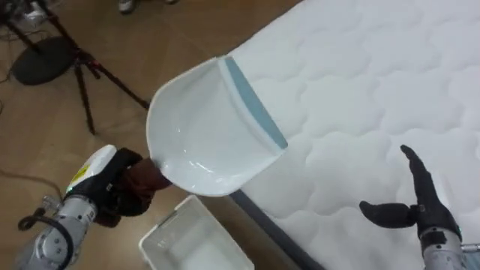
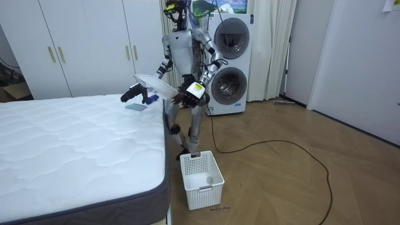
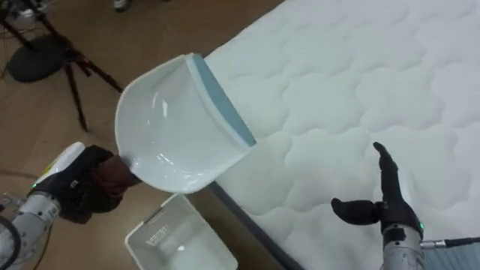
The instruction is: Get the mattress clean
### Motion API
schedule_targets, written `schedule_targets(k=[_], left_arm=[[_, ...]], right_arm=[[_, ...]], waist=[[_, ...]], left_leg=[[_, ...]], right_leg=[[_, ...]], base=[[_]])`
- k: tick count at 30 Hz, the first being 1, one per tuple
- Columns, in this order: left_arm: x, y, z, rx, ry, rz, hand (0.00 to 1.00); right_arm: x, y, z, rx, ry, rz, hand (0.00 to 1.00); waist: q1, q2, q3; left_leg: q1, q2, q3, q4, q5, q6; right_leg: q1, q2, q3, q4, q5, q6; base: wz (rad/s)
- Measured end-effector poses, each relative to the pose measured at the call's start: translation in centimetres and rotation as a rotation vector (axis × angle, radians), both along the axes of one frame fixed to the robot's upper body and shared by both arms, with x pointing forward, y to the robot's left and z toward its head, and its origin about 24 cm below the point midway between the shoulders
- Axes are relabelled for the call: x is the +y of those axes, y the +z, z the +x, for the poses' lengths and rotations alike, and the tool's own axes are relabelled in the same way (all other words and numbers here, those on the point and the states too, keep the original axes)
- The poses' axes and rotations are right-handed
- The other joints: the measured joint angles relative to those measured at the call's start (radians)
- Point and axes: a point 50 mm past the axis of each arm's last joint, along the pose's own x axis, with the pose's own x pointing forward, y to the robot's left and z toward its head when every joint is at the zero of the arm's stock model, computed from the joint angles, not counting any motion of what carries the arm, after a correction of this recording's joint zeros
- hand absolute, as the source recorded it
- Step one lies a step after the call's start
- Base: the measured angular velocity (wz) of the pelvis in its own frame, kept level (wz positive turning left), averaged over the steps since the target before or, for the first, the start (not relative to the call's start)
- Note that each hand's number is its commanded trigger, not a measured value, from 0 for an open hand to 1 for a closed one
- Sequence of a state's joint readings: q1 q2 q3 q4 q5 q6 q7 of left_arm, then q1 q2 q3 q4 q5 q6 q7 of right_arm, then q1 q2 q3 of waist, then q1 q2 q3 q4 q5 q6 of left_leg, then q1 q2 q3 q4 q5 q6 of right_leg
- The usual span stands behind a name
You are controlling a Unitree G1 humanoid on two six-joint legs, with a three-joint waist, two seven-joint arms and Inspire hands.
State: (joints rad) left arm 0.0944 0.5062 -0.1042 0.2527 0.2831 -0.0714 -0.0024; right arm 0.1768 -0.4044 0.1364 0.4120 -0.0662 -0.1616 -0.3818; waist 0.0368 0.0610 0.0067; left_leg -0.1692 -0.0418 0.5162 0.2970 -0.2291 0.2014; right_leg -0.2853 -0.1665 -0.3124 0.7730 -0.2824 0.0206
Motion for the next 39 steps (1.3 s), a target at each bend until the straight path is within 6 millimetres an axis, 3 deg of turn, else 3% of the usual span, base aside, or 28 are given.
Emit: schedule_targets(k=[1,3,4,5,6,7,8,9,10,11,12,15,16,18,19,20,21,22,23,24,25,27,29,35,36,37,39], left_arm=[[0.1,0.1,-0.1,-0.022,0.029,-0.009,1.00],[-0.1,0.4,0.0,-0.057,0.057,-0.044,1.00],[-0.1,0.4,0.0,-0.064,0.064,-0.054,1.00],[-0.2,0.4,0.0,-0.073,0.073,-0.062,1.00],[-0.3,0.4,0.0,-0.080,0.077,-0.066,1.00],[-0.3,0.5,0.1,-0.085,0.080,-0.071,1.00],[-0.6,0.5,0.2,-0.092,0.081,-0.090,1.00],[-0.8,0.4,0.3,-0.097,0.086,-0.107,1.00],[-1.0,0.4,0.3,-0.099,0.092,-0.124,1.00],[-1.3,0.2,0.2,-0.101,0.101,-0.143,1.00],[-1.5,0.0,0.2,-0.100,0.106,-0.157,1.00],[-2.0,-0.1,0.3,-0.104,0.110,-0.191,1.00],[-2.1,-0.2,0.1,-0.099,0.115,-0.202,1.00],[-2.5,-0.9,-0.4,-0.079,0.134,-0.248,1.00],[-2.8,-1.3,-0.8,-0.067,0.144,-0.268,1.00],[-2.8,-1.5,-1.3,-0.059,0.152,-0.278,1.00],[-2.6,-1.9,-2.0,-0.037,0.171,-0.291,1.00],[-2.5,-2.1,-2.2,-0.024,0.179,-0.293,1.00],[-2.7,-2.3,-2.4,-0.015,0.184,-0.303,1.00],[-3.1,-2.6,-2.8,-0.007,0.186,-0.323,1.00],[-3.4,-2.8,-3.0,-0.001,0.185,-0.335,1.00],[-3.9,-3.3,-3.7,0.016,0.197,-0.365,1.00],[-4.1,-3.3,-3.7,0.015,0.189,-0.370,1.00],[-5.0,-3.3,-3.7,0.009,0.161,-0.396,1.00],[-5.0,-3.3,-3.7,0.007,0.160,-0.403,0.60],[-5.1,-3.3,-3.7,0.001,0.158,-0.406,0.02],[-5.1,-3.1,-3.6,-0.010,0.155,-0.417,0.00]], right_arm=[[0.2,0.0,0.1,-0.014,0.003,0.018,0.00],[0.7,-0.1,0.3,-0.020,0.015,0.034,0.00],[0.9,-0.1,0.3,-0.020,0.020,0.038,0.00],[1.3,-0.3,0.4,-0.015,0.032,0.045,0.00],[1.6,-0.4,0.3,-0.009,0.042,0.050,0.00],[1.6,-0.4,0.3,-0.007,0.046,0.051,0.00],[1.7,-0.6,0.2,0.004,0.048,0.056,0.00],[2.0,-0.8,0.0,0.021,0.054,0.071,0.00],[2.1,-0.9,0.1,0.022,0.058,0.075,0.00],[2.2,-0.8,0.2,0.021,0.069,0.079,0.00],[2.7,-0.9,0.2,0.021,0.076,0.092,0.00],[2.8,-1.0,0.2,0.021,0.067,0.119,0.00],[2.8,-1.0,0.2,0.018,0.064,0.123,0.00],[2.7,-0.9,0.3,0.015,0.059,0.133,0.00],[2.7,-0.9,0.4,0.019,0.070,0.137,0.00],[2.9,-0.8,0.7,0.021,0.094,0.141,0.00],[3.2,-0.7,1.2,0.023,0.115,0.158,0.00],[3.6,-0.9,1.1,0.031,0.120,0.173,0.00],[4.0,-1.2,0.9,0.043,0.127,0.188,0.00],[4.2,-1.2,0.9,0.044,0.137,0.188,0.00],[4.2,-1.1,1.0,0.038,0.142,0.183,0.00],[4.5,-0.5,1.4,0.007,0.161,0.184,0.00],[4.5,-0.6,1.4,0.010,0.164,0.182,0.00],[4.6,-0.8,1.0,0.032,0.185,0.151,0.00],[4.6,-0.8,1.0,0.033,0.187,0.150,0.00],[4.6,-0.8,1.0,0.033,0.188,0.149,0.00],[4.6,-0.8,1.0,0.032,0.185,0.153,0.00]], waist=[[0.019,-0.014,-0.0050],[0.050,-0.028,-0.0001],[0.053,-0.033,0.0016],[0.043,-0.039,0.0028],[0.028,-0.042,0.0015],[0.018,-0.043,0.0018],[-0.004,-0.037,0.0015],[-0.006,-0.051,0.0034],[-0.004,-0.055,0.0027],[0.003,-0.045,0.0006],[0.001,-0.036,-0.0053],[-0.052,-0.035,-0.0052],[-0.058,-0.035,-0.0054],[-0.053,-0.039,-0.0057],[-0.031,-0.057,0.0039],[0.019,-0.040,0.0005],[0.046,-0.025,-0.0010],[0.040,-0.034,-0.0021],[-0.004,-0.062,0.0000],[-0.014,-0.085,-0.0021],[-0.016,-0.088,-0.0044],[-0.008,-0.071,-0.0041],[-0.028,-0.066,-0.0028],[-0.034,-0.057,-0.0020],[-0.034,-0.057,-0.0019],[-0.033,-0.057,-0.0019],[-0.034,-0.060,0.0001]], left_leg=[[0.012,0.007,0.066,-0.014,0.000,0.000],[0.016,0.033,0.175,-0.026,-0.001,-0.001],[0.015,0.037,0.200,-0.027,-0.001,-0.001],[0.012,0.047,0.237,-0.022,-0.002,-0.002],[0.005,0.051,0.247,-0.013,-0.003,-0.004],[-0.001,0.053,0.247,-0.003,-0.004,-0.007],[-0.013,0.065,0.230,0.030,-0.007,-0.034],[-0.023,0.057,0.146,0.059,0.008,-0.106],[-0.031,0.050,0.090,0.069,0.014,-0.128],[-0.036,0.049,0.008,0.084,0.016,-0.130],[-0.032,0.052,-0.031,0.079,0.016,-0.129],[-0.015,0.062,-0.037,0.043,0.023,-0.133],[-0.011,0.062,-0.034,0.038,0.026,-0.138],[0.003,0.058,-0.043,0.044,0.034,-0.170],[-0.005,0.052,-0.113,0.089,0.029,-0.180],[-0.043,0.073,-0.251,0.221,-0.035,-0.165],[-0.054,0.071,-0.305,0.277,-0.091,-0.164],[-0.045,0.071,-0.301,0.271,-0.092,-0.165],[-0.024,0.064,-0.295,0.233,-0.081,-0.182],[0.007,0.065,-0.260,0.182,-0.069,-0.193],[0.020,0.066,-0.244,0.157,-0.055,-0.186],[0.055,0.072,-0.240,0.099,-0.017,-0.142],[0.069,0.077,-0.238,0.071,0.000,-0.121],[0.101,0.081,-0.247,0.037,0.006,-0.145],[0.105,0.081,-0.248,0.037,0.005,-0.148],[0.113,0.081,-0.249,0.037,0.002,-0.153],[0.123,0.078,-0.253,0.034,-0.005,-0.159]], right_leg=[[0.053,-0.021,-0.019,0.003,-0.021,0.006],[0.143,-0.022,-0.025,-0.112,-0.040,0.032],[0.155,-0.020,-0.033,-0.150,-0.048,0.040],[0.169,-0.013,-0.068,-0.209,-0.056,0.037],[0.181,-0.002,-0.075,-0.265,-0.065,0.022],[0.182,-0.002,-0.075,-0.292,-0.075,0.026],[0.178,-0.005,-0.074,-0.308,-0.076,0.012],[0.173,-0.011,-0.048,-0.312,-0.070,0.000],[0.171,-0.016,-0.041,-0.314,-0.064,-0.009],[0.179,-0.014,-0.050,-0.325,-0.057,-0.015],[0.202,0.011,-0.059,-0.352,-0.053,-0.006],[0.213,0.047,-0.045,-0.398,-0.034,-0.007],[0.213,0.045,-0.040,-0.399,-0.034,-0.008],[0.205,0.043,0.006,-0.396,-0.028,-0.017],[0.193,0.026,0.020,-0.378,-0.020,-0.026],[0.165,0.019,0.021,-0.319,-0.017,-0.024],[0.145,0.030,0.028,-0.263,-0.021,-0.003],[0.150,0.029,0.033,-0.259,-0.023,0.008],[0.162,0.035,0.058,-0.282,-0.019,0.010],[0.165,0.052,0.106,-0.312,0.003,0.010],[0.166,0.062,0.126,-0.331,0.023,0.010],[0.185,0.104,0.174,-0.401,0.072,-0.010],[0.200,0.117,0.173,-0.437,0.093,-0.021],[0.216,0.134,0.192,-0.463,0.087,-0.048],[0.217,0.135,0.197,-0.459,0.084,-0.049],[0.220,0.136,0.202,-0.447,0.078,-0.051],[0.220,0.134,0.210,-0.422,0.067,-0.050]], base=[[-1.74],[-1.75],[-1.31],[-1.02],[-0.82],[-0.53],[-0.46],[-0.58],[-0.97],[-0.98],[-0.75],[-0.06],[-0.23],[-0.52],[-1.39],[-2.06],[-1.67],[-0.63],[0.05],[-0.06],[-0.66],[-0.76],[-0.22],[-0.16],[-0.23],[-0.14],[-0.15]])
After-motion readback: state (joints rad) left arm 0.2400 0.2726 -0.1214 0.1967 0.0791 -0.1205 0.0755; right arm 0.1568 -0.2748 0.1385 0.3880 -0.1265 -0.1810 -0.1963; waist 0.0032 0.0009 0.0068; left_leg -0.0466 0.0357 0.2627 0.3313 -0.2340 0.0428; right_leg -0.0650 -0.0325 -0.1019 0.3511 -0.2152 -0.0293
